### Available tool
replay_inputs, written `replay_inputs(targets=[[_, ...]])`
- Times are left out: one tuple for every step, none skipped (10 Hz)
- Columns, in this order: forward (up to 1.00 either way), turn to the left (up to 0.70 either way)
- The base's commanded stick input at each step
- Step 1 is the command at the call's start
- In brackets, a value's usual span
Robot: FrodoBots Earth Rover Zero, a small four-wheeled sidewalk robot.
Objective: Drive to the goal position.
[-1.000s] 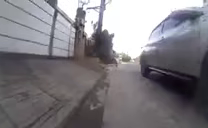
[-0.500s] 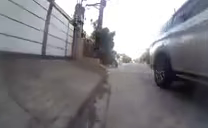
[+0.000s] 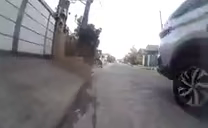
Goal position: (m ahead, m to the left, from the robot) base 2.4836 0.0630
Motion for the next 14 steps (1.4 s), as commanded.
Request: replay_inputs(targets=[[1.00,-0.39],[1.00,-0.39],[1.00,-0.39],[1.00,-0.33],[1.00,-0.23],[1.00,-0.14],[1.00,-0.04],[1.00,0.01],[1.00,0.01],[1.00,0.01],[1.00,0.01],[1.00,0.01],[1.00,0.01],[1.00,0.01]])
